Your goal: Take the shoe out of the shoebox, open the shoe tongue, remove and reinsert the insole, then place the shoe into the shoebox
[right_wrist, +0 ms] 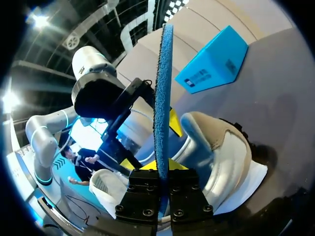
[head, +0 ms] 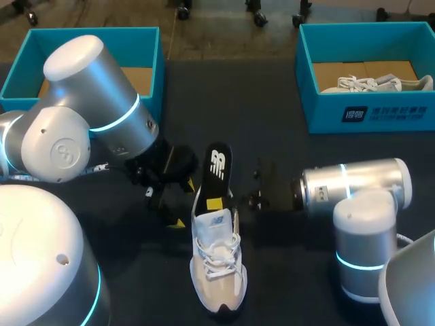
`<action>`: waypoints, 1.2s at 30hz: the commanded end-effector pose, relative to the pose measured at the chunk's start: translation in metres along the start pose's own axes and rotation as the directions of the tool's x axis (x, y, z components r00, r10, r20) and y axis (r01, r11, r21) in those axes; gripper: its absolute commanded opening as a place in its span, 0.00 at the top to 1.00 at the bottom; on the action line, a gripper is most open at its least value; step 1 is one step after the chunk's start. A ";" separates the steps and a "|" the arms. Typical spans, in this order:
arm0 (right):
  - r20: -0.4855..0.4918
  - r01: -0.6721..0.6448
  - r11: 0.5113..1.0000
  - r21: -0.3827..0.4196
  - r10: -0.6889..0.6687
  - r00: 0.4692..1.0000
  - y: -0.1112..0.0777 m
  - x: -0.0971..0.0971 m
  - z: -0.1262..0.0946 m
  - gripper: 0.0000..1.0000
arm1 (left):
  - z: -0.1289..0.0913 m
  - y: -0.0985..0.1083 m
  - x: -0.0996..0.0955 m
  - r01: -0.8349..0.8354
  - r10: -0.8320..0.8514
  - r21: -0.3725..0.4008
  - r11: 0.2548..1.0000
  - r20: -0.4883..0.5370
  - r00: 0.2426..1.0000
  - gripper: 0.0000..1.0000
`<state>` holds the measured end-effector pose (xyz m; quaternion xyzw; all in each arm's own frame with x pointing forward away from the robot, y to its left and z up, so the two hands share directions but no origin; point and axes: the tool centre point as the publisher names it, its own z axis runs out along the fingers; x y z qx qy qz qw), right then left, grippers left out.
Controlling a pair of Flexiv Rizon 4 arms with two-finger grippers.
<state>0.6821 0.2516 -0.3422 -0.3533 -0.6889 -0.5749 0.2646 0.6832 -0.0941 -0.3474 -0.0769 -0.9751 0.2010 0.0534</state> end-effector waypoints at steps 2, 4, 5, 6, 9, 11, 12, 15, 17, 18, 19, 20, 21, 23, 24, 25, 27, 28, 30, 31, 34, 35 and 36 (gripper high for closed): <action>0.008 0.017 1.000 -0.002 -0.017 1.000 0.000 0.006 0.001 1.00 | 0.001 0.000 0.000 0.000 0.000 0.000 1.000 0.000 1.000 0.00; 0.012 0.037 0.999 -0.003 -0.037 0.999 0.007 0.007 0.001 0.79 | 0.001 0.000 0.000 0.000 0.000 0.000 1.000 0.000 1.000 0.00; 0.017 0.044 0.999 -0.007 -0.044 0.999 0.008 0.008 0.001 0.76 | 0.001 0.000 0.000 0.000 0.000 0.000 1.000 0.000 1.000 0.00; 0.019 0.057 0.998 -0.004 -0.057 0.998 0.012 0.009 0.001 0.71 | 0.001 0.000 0.000 0.000 0.000 0.000 1.000 0.000 1.000 0.00; 0.024 0.074 0.997 -0.006 -0.074 0.997 0.019 0.010 0.000 0.68 | 0.001 0.000 0.000 0.000 0.000 0.000 1.000 0.000 1.000 0.00; 0.026 0.085 0.996 -0.024 -0.085 0.996 0.025 0.009 -0.001 0.73 | 0.001 0.000 0.000 0.000 0.000 0.000 1.000 0.000 1.000 0.00; 0.024 0.089 0.996 -0.027 -0.088 0.996 0.028 0.008 -0.002 0.74 | 0.001 0.000 0.000 0.000 0.000 0.000 1.000 0.000 1.000 0.00; 0.021 0.101 0.993 -0.065 -0.100 0.995 0.034 0.005 -0.005 0.81 | 0.001 0.000 0.000 0.000 0.000 0.000 1.000 0.000 1.000 0.00; 0.017 0.106 0.990 -0.088 -0.105 0.994 0.037 0.003 -0.006 0.82 | 0.001 0.000 0.000 0.000 0.000 0.000 1.000 0.000 1.000 0.00; 0.018 0.111 0.989 -0.098 -0.109 0.994 0.040 0.002 -0.006 0.85 | 0.001 0.000 0.000 0.000 0.000 0.000 1.000 0.000 1.000 0.00; 0.018 0.111 0.988 -0.110 -0.110 0.994 0.041 0.002 -0.007 0.87 | 0.001 0.000 0.000 0.000 0.000 0.000 1.000 0.000 1.000 0.00; 0.011 0.119 0.984 -0.131 -0.118 0.993 0.044 0.000 -0.007 0.89 | 0.001 0.000 0.000 0.000 0.000 0.000 1.000 0.000 1.000 0.00; 0.013 0.119 0.983 -0.139 -0.119 0.993 0.046 -0.001 -0.007 0.89 | 0.001 0.000 0.000 0.000 0.000 0.000 1.000 0.000 1.000 0.00; 0.014 0.119 0.982 -0.146 -0.118 0.993 0.048 -0.003 -0.007 0.95 | 0.001 0.000 0.000 0.000 0.000 0.000 1.000 0.000 1.000 0.00; 0.012 0.120 0.982 -0.146 -0.120 0.993 0.049 -0.003 -0.006 0.99 | 0.001 0.000 0.000 0.000 0.000 0.000 1.000 0.000 1.000 0.00; 0.012 0.119 0.982 -0.147 -0.118 0.993 0.050 -0.004 -0.006 1.00 | 0.001 0.000 0.000 0.000 0.000 0.000 1.000 0.000 1.000 0.00; 0.014 0.105 0.984 -0.145 -0.104 0.994 0.051 -0.005 -0.006 1.00 | 0.001 0.000 0.000 0.000 0.000 0.000 1.000 0.000 1.000 0.00; 0.019 0.094 0.985 -0.148 -0.092 0.996 0.050 -0.005 -0.005 1.00 | 0.001 0.000 0.000 0.000 0.000 0.000 1.000 0.000 1.000 0.00; 0.019 0.085 0.987 -0.138 -0.083 0.996 0.048 -0.005 -0.005 1.00 | 0.001 0.000 0.000 0.000 0.000 0.000 1.000 0.000 1.000 0.00; 0.021 0.075 0.988 -0.132 -0.073 0.997 0.047 -0.005 -0.004 1.00 | 0.001 0.000 0.000 0.000 0.000 0.000 1.000 0.000 1.000 0.00; 0.017 0.055 0.993 -0.108 -0.053 0.998 0.041 -0.004 -0.002 1.00 | 0.001 0.000 0.000 0.000 0.000 0.000 1.000 0.000 1.000 0.00; 0.022 0.049 0.994 -0.101 -0.047 0.999 0.038 -0.003 -0.001 1.00 | 0.001 0.000 0.000 0.000 0.000 0.000 1.000 0.000 1.000 0.00; 0.022 0.042 0.995 -0.090 -0.040 0.999 0.036 -0.002 0.000 1.00 | 0.001 0.000 0.000 0.000 0.000 0.000 1.000 0.000 1.000 0.00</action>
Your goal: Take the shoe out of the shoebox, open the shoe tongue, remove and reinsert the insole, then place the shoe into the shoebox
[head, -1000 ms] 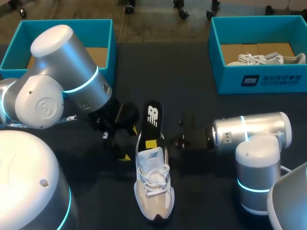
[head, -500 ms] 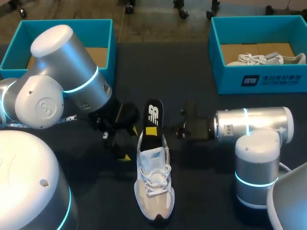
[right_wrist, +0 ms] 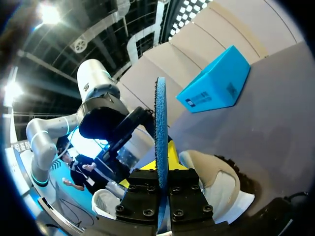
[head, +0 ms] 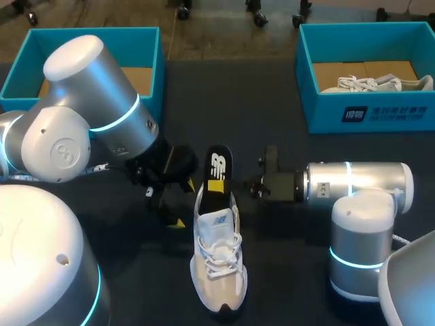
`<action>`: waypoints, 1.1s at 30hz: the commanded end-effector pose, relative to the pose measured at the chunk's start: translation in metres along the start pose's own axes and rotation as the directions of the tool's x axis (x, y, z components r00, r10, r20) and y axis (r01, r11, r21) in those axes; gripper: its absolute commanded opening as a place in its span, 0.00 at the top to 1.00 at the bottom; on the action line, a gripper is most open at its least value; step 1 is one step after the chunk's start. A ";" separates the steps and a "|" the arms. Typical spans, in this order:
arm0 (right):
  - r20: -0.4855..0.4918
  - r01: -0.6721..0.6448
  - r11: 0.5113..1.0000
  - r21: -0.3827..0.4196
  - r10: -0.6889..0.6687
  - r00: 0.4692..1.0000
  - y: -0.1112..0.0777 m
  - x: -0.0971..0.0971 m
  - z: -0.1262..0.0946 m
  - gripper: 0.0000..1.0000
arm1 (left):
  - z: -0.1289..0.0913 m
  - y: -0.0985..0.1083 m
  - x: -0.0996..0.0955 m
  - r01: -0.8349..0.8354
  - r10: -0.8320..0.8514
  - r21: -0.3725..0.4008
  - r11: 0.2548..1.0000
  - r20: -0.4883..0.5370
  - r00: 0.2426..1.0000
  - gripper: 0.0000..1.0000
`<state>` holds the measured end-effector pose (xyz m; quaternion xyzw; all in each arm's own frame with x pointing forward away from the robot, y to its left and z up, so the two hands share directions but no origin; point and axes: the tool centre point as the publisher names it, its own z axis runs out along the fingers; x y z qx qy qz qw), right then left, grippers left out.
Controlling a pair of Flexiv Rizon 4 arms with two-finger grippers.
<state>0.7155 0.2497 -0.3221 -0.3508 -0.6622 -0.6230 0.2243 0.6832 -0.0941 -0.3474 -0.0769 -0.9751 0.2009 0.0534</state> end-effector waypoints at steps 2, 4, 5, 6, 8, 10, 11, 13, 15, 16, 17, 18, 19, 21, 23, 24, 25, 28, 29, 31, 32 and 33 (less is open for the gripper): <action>0.024 -0.037 0.998 0.046 0.036 0.999 -0.010 0.004 0.006 1.00 | 0.001 0.000 0.000 0.000 0.000 0.000 1.000 0.001 1.000 0.00; 0.022 -0.064 0.996 0.062 0.063 0.998 -0.016 0.005 0.007 1.00 | 0.001 0.000 0.000 0.000 0.000 0.000 1.000 0.001 1.000 0.00; 0.025 -0.073 0.995 0.060 0.072 0.997 -0.019 0.005 0.007 1.00 | 0.001 0.000 0.000 0.000 0.000 0.000 1.000 0.001 1.000 0.00; 0.020 -0.081 0.994 0.068 0.080 0.997 -0.022 0.005 0.008 1.00 | 0.001 0.000 0.000 0.000 0.000 0.000 1.000 0.001 1.000 0.00; 0.021 -0.103 0.992 0.073 0.102 0.995 -0.027 0.005 0.008 1.00 | 0.001 0.000 0.000 0.000 0.000 0.000 1.000 0.001 1.000 0.00; 0.022 -0.123 0.989 0.080 0.121 0.992 -0.031 0.005 0.009 1.00 | 0.001 0.000 0.000 0.000 0.000 0.000 1.000 0.001 1.000 0.00; 0.022 -0.122 0.989 0.079 0.121 0.992 -0.033 0.005 0.010 1.00 | 0.001 0.000 0.000 0.000 0.000 0.000 1.000 0.001 1.000 0.00; 0.027 -0.135 0.986 0.093 0.133 0.991 -0.036 0.006 0.011 1.00 | 0.001 0.000 0.000 0.000 0.000 0.000 1.000 0.001 1.000 0.00; 0.030 -0.142 0.984 0.105 0.140 0.990 -0.038 0.007 0.013 1.00 | 0.001 0.000 0.000 0.000 0.000 0.000 1.000 0.001 1.000 0.00; 0.035 -0.150 0.983 0.105 0.147 0.989 -0.038 0.008 0.013 1.00 | 0.001 0.000 0.000 0.000 0.000 0.000 1.000 0.001 1.000 0.00; 0.052 -0.161 0.983 0.088 0.157 0.986 -0.039 0.010 0.014 1.00 | 0.001 0.000 0.000 0.000 0.000 0.000 1.000 0.001 1.000 0.00; 0.052 -0.161 0.983 0.088 0.157 0.986 -0.039 0.010 0.014 1.00 | 0.001 0.000 0.000 0.000 0.000 0.000 1.000 0.001 1.000 0.00; 0.062 -0.140 0.989 0.055 0.137 0.989 -0.037 0.015 0.012 1.00 | 0.001 0.000 0.000 0.000 0.000 0.000 1.000 0.001 1.000 0.00; 0.086 -0.117 0.992 0.035 0.114 0.990 -0.033 0.020 0.011 0.59 | 0.001 0.000 0.000 0.000 0.000 0.000 1.000 0.001 1.000 0.00; 0.098 -0.099 0.995 0.029 0.096 0.991 -0.028 0.022 0.010 0.59 | 0.001 0.000 0.000 0.000 0.000 0.000 1.000 0.001 1.000 0.00; 0.102 -0.084 0.996 0.020 0.082 0.991 -0.025 0.023 0.009 0.61 | 0.001 0.000 0.000 0.000 0.000 0.000 1.000 0.001 1.000 0.00; 0.102 -0.074 0.997 0.012 0.073 0.992 -0.023 0.022 0.008 0.64 | 0.001 0.000 0.000 0.000 0.000 0.000 1.000 0.001 1.000 0.00; 0.095 -0.045 0.998 -0.031 0.048 0.994 -0.017 0.021 0.004 0.73 | 0.001 0.000 0.000 0.000 0.000 0.000 1.000 0.001 1.000 0.00; 0.093 -0.043 0.999 -0.032 0.046 0.995 -0.016 0.020 0.003 0.78 | 0.001 0.000 0.000 0.000 0.000 0.000 1.000 0.001 1.000 0.00; 0.091 -0.033 0.998 -0.049 0.037 0.995 -0.013 0.018 0.002 0.84 | 0.001 0.000 0.000 0.000 0.000 0.000 1.000 0.001 1.000 0.00; 0.086 -0.028 0.998 -0.049 0.032 0.996 -0.010 0.017 0.001 0.84 | 0.001 0.000 0.000 0.000 0.000 0.000 1.000 0.001 1.000 0.00; 0.086 -0.027 0.998 -0.052 0.032 0.996 -0.008 0.015 0.001 0.86 | 0.001 0.000 0.000 0.000 0.000 0.000 1.000 0.001 1.000 0.00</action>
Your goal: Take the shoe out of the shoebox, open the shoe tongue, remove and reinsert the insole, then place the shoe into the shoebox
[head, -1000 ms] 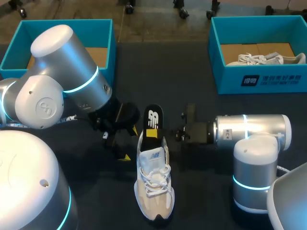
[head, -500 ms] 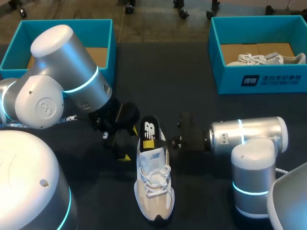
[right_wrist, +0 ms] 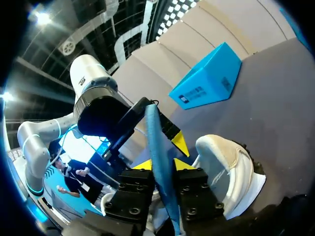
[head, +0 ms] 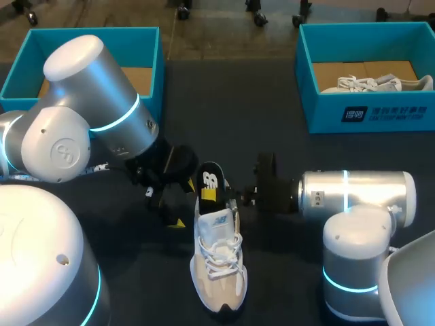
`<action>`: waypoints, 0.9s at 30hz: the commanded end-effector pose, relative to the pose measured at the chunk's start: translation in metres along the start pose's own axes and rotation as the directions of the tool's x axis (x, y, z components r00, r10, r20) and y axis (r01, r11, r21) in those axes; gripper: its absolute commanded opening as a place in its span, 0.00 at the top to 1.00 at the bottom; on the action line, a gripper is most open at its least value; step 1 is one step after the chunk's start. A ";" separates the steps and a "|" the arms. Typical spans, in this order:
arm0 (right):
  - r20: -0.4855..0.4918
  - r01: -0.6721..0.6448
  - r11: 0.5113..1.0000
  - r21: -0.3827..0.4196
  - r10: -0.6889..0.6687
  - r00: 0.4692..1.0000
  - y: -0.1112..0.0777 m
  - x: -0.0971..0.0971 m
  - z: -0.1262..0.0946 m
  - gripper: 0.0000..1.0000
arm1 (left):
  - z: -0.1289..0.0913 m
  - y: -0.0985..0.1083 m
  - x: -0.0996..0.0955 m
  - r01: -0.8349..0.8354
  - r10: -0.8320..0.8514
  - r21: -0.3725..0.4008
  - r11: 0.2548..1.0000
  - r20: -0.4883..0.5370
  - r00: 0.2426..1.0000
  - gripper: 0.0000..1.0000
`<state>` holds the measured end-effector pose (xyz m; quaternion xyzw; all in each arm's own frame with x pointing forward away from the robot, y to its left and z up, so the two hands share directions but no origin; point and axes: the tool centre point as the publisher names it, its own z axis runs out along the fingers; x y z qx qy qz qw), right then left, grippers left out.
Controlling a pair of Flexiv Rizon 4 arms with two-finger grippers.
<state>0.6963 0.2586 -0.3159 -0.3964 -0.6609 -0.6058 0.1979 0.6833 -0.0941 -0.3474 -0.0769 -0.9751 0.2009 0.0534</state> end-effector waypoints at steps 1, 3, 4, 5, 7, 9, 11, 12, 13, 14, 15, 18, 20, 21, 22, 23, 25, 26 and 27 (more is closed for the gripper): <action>-0.018 0.005 0.999 -0.035 -0.005 1.000 0.005 -0.005 -0.004 0.89 | 0.001 0.000 0.000 0.000 0.000 0.000 1.000 0.001 1.000 0.00; -0.029 0.002 0.999 -0.036 -0.003 1.000 0.010 -0.010 -0.004 0.98 | 0.001 0.000 0.000 0.000 0.000 0.000 1.000 0.001 1.000 0.00; -0.039 -0.004 1.000 -0.031 0.002 0.999 0.012 -0.013 -0.004 1.00 | 0.001 0.000 0.000 0.000 0.000 0.000 1.000 0.001 1.000 0.00; -0.044 -0.011 0.999 -0.030 0.010 0.999 0.015 -0.016 -0.004 1.00 | 0.001 0.000 0.000 0.000 0.000 0.000 1.000 0.001 1.000 0.00; -0.063 -0.036 0.999 -0.014 0.035 0.997 0.019 -0.020 -0.003 1.00 | 0.001 0.000 0.000 0.000 0.000 0.000 1.000 0.001 1.000 0.00; -0.075 -0.061 0.998 0.008 0.061 0.995 0.021 -0.024 0.000 1.00 | 0.001 0.000 0.000 0.000 0.000 0.000 1.000 0.001 1.000 0.00; -0.081 -0.081 0.997 0.021 0.082 0.993 0.019 -0.024 0.002 1.00 | 0.001 0.000 0.000 0.000 0.000 0.000 1.000 0.001 1.000 0.00; -0.080 -0.094 0.995 0.026 0.095 0.992 0.016 -0.023 0.003 1.00 | 0.001 0.000 0.000 0.000 0.000 0.000 1.000 0.001 1.000 0.00; -0.078 -0.108 0.994 0.028 0.110 0.991 0.013 -0.021 0.004 1.00 | 0.001 0.000 0.000 0.000 0.000 0.000 1.000 0.001 1.000 0.00; -0.074 -0.119 0.993 0.029 0.120 0.990 0.009 -0.019 0.005 1.00 | 0.001 0.000 0.000 0.000 0.000 0.000 1.000 0.001 1.000 0.00; -0.068 -0.131 0.991 0.035 0.133 0.989 0.005 -0.017 0.006 1.00 | 0.001 0.000 0.000 0.000 0.000 0.000 1.000 0.001 1.000 0.00; -0.051 -0.159 0.986 0.042 0.161 0.986 -0.006 -0.012 0.009 1.00 | 0.001 0.000 0.000 0.000 0.000 0.000 1.000 0.001 1.000 0.00; -0.035 -0.184 0.982 0.050 0.186 0.982 -0.016 -0.010 0.011 1.00 | 0.001 0.000 0.000 0.000 0.000 0.000 1.000 0.001 1.000 0.00; -0.038 -0.194 0.980 0.048 0.196 0.980 -0.021 -0.010 0.011 1.00 | 0.001 0.000 0.000 0.000 0.000 0.000 1.000 0.001 1.000 0.00; -0.038 -0.204 0.978 0.049 0.206 0.978 -0.024 -0.009 0.012 1.00 | 0.001 0.000 0.000 0.000 0.000 0.000 1.000 0.001 1.000 0.00; -0.036 -0.212 0.976 0.048 0.214 0.976 -0.026 -0.009 0.013 1.00 | 0.001 0.000 0.000 0.000 0.000 0.000 1.000 0.001 1.000 0.00; -0.035 -0.222 0.974 0.047 0.224 0.974 -0.030 -0.007 0.014 1.00 | 0.001 0.000 0.000 0.000 0.000 0.000 1.000 0.001 1.000 0.00; -0.035 -0.224 0.974 0.046 0.225 0.974 -0.032 -0.006 0.014 1.00 | 0.001 0.000 0.000 0.000 0.000 0.000 1.000 0.001 1.000 0.00; -0.034 -0.225 0.973 0.046 0.227 0.973 -0.032 -0.005 0.014 1.00 | 0.001 0.000 0.000 0.000 0.000 0.000 1.000 0.001 1.000 0.00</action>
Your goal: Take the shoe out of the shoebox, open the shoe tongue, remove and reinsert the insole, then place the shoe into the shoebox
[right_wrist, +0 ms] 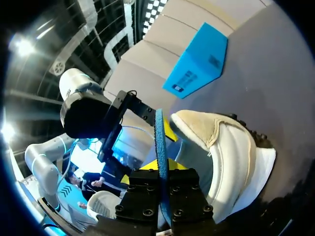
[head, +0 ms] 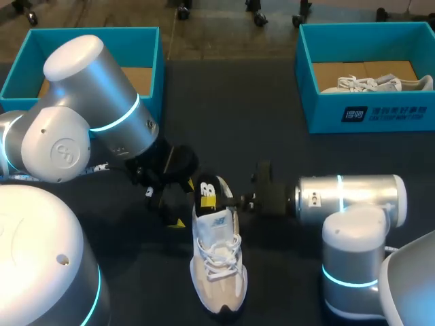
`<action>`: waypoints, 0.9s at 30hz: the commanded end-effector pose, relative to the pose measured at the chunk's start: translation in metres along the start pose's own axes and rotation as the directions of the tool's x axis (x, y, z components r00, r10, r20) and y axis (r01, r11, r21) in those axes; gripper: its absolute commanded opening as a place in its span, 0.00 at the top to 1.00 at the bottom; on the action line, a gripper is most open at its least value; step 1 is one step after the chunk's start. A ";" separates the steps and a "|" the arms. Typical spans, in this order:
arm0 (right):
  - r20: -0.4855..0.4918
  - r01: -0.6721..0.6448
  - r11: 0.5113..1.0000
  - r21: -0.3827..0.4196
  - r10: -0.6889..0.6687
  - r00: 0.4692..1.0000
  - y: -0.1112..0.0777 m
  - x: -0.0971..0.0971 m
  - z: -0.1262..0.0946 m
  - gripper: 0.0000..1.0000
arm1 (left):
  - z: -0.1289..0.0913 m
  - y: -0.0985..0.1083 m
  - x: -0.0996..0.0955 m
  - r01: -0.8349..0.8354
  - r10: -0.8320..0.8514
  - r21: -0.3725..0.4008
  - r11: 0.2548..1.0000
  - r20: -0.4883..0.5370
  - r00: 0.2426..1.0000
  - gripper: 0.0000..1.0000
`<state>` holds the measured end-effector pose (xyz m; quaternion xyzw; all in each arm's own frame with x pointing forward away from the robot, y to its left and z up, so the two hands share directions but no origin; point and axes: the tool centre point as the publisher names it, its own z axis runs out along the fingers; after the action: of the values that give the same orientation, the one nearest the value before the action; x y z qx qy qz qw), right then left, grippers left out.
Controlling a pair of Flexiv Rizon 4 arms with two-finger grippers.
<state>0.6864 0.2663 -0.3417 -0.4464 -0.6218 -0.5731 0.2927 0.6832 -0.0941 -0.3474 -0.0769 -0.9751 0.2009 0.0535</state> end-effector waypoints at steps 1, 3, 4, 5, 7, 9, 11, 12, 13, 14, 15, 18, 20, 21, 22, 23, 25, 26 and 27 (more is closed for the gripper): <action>0.016 -0.004 1.000 -0.011 0.005 1.000 -0.009 0.005 0.005 1.00 | 0.001 0.000 0.000 0.000 0.000 0.000 1.000 0.001 1.000 0.00; 0.024 0.008 1.000 -0.017 -0.008 1.000 -0.009 0.008 0.004 1.00 | 0.001 0.000 0.000 0.000 0.000 0.000 1.000 0.001 1.000 0.00; 0.032 0.017 1.000 -0.019 -0.016 0.999 -0.007 0.009 0.004 1.00 | 0.001 0.000 0.000 0.000 0.000 0.000 1.000 0.001 1.000 0.00; 0.041 0.033 0.999 -0.019 -0.032 0.999 -0.005 0.013 0.003 0.62 | 0.001 0.000 0.000 0.000 0.000 0.000 1.000 0.001 1.000 0.00; 0.059 0.045 0.999 -0.022 -0.044 0.997 -0.002 0.016 0.001 0.58 | 0.001 0.000 0.000 0.000 0.000 0.000 1.000 0.001 1.000 0.00; 0.083 0.065 0.998 -0.018 -0.064 0.994 0.004 0.020 -0.001 0.58 | 0.001 0.000 0.000 0.000 0.000 0.000 1.000 0.001 1.000 0.00; 0.099 0.084 0.996 -0.006 -0.083 0.992 0.009 0.024 -0.003 0.61 | 0.001 0.000 0.000 0.000 0.000 0.000 1.000 0.001 1.000 0.00; 0.101 0.097 0.995 0.001 -0.096 0.990 0.011 0.025 -0.004 0.61 | 0.001 0.000 0.000 0.000 0.000 0.000 1.000 0.001 1.000 0.00; 0.103 0.103 0.995 0.008 -0.103 0.989 0.012 0.026 -0.004 0.63 | 0.001 0.000 0.000 0.000 0.000 0.000 1.000 0.001 1.000 0.00; 0.104 0.106 0.994 0.014 -0.107 0.989 0.014 0.027 -0.005 0.64 | 0.001 0.000 0.000 0.000 0.000 0.000 1.000 0.001 1.000 0.00; 0.105 0.108 0.994 0.015 -0.109 0.989 0.016 0.028 -0.007 0.65 | 0.001 0.000 0.000 0.000 0.000 0.000 1.000 0.001 1.000 0.00; 0.106 0.112 0.994 0.019 -0.113 0.988 0.019 0.027 -0.010 0.66 | 0.001 0.000 0.000 0.000 0.000 0.000 1.000 0.001 1.000 0.00; 0.104 0.116 0.993 0.020 -0.118 0.988 0.022 0.025 -0.013 0.69 | 0.001 0.000 0.000 0.000 0.000 0.000 1.000 0.001 1.000 0.00; 0.099 0.116 0.993 0.020 -0.118 0.988 0.024 0.022 -0.014 0.75 | 0.001 0.000 0.000 0.000 0.000 0.000 1.000 0.001 1.000 0.00; 0.093 0.115 0.993 0.020 -0.117 0.989 0.024 0.020 -0.015 0.81 | 0.001 0.000 0.000 0.000 0.000 0.000 1.000 0.001 1.000 0.00; 0.084 0.111 0.994 0.022 -0.113 0.990 0.026 0.017 -0.015 1.00 | 0.001 0.000 0.000 0.000 0.000 0.000 1.000 0.001 1.000 0.00; 0.076 0.102 0.994 0.027 -0.103 0.992 0.027 0.013 -0.015 1.00 | 0.001 0.000 0.000 0.000 0.000 0.000 1.000 0.001 1.000 0.00; 0.074 0.091 0.995 0.030 -0.093 0.993 0.028 0.011 -0.014 1.00 | 0.001 0.000 0.000 0.000 0.000 0.000 1.000 0.001 1.000 0.00; 0.071 0.089 0.996 0.031 -0.091 0.993 0.027 0.010 -0.014 1.00 | 0.001 0.000 0.000 0.000 0.000 0.000 1.000 0.001 1.000 0.00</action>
<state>0.6990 0.2549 -0.3165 -0.4395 -0.6549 -0.5651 0.2421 0.6832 -0.0941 -0.3474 -0.0769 -0.9751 0.2009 0.0535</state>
